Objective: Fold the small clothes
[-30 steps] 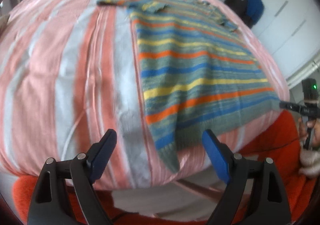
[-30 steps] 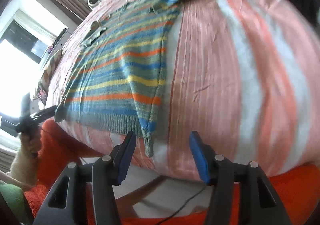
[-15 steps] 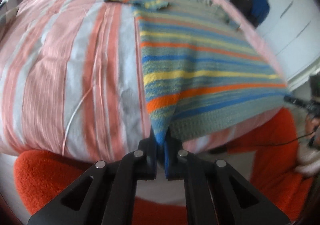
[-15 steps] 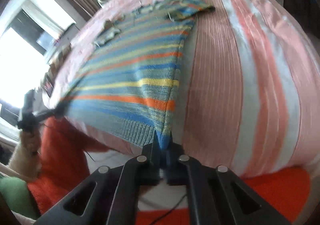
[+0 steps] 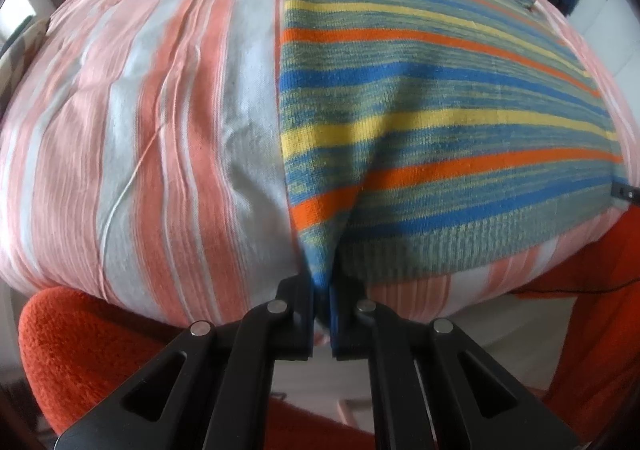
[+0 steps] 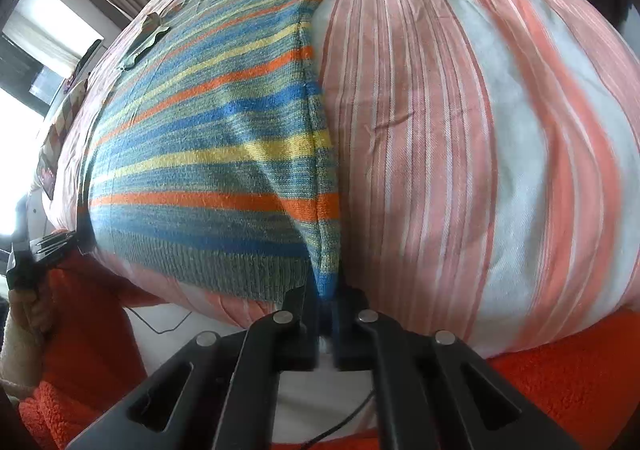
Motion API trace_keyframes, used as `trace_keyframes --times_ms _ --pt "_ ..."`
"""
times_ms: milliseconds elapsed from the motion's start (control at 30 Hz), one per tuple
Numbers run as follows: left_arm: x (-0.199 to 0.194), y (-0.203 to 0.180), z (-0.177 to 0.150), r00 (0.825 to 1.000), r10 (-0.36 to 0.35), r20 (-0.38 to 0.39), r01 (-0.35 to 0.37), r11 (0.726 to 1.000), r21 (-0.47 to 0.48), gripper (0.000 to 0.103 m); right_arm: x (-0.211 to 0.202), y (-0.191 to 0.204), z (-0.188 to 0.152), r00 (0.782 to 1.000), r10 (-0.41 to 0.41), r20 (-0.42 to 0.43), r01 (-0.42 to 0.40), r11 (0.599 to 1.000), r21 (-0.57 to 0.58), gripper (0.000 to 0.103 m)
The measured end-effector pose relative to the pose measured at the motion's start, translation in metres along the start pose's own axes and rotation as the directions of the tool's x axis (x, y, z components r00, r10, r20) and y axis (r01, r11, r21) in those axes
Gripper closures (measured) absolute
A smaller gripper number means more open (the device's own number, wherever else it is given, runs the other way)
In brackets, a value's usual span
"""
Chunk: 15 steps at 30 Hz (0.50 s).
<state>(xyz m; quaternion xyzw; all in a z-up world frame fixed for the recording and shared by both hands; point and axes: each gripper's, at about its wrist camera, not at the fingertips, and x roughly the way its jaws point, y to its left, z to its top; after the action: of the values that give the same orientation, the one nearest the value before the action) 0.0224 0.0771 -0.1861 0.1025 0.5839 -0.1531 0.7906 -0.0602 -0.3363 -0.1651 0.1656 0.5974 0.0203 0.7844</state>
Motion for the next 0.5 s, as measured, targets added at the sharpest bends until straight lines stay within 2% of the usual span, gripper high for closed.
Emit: trace_keyframes --times_ms 167,233,300,333,400,433,500 --pt "0.001 -0.009 -0.006 1.000 0.023 0.008 -0.023 1.000 0.019 0.094 0.000 0.002 -0.001 1.000 -0.007 0.000 0.007 1.000 0.002 0.099" --pt "0.001 -0.009 0.000 1.000 0.027 0.005 -0.027 0.999 0.025 0.090 -0.002 0.000 -0.001 1.000 -0.012 -0.005 0.012 1.000 0.008 0.092" --pt "-0.007 -0.009 -0.008 0.999 0.044 -0.001 -0.044 0.999 0.028 0.071 -0.007 -0.006 -0.005 0.999 -0.032 -0.020 0.032 0.999 0.020 0.080" --pt "-0.015 -0.007 -0.012 0.998 0.060 0.003 -0.060 0.998 0.027 0.068 -0.012 -0.010 -0.007 0.998 -0.050 -0.030 0.050 0.998 0.027 0.076" --pt "-0.034 -0.001 -0.020 0.996 0.085 0.040 -0.085 0.996 0.019 0.064 -0.027 -0.018 -0.012 0.995 -0.092 -0.031 0.094 0.995 0.041 0.065" --pt "-0.045 0.004 -0.020 0.993 0.094 0.064 -0.095 0.995 0.007 0.063 -0.037 -0.022 -0.014 0.990 -0.137 -0.021 0.137 0.990 0.040 0.064" --pt "-0.065 0.010 -0.014 0.987 0.103 0.121 -0.101 0.995 -0.024 0.056 -0.060 -0.025 -0.015 0.961 -0.275 0.035 0.275 0.961 0.007 0.064"
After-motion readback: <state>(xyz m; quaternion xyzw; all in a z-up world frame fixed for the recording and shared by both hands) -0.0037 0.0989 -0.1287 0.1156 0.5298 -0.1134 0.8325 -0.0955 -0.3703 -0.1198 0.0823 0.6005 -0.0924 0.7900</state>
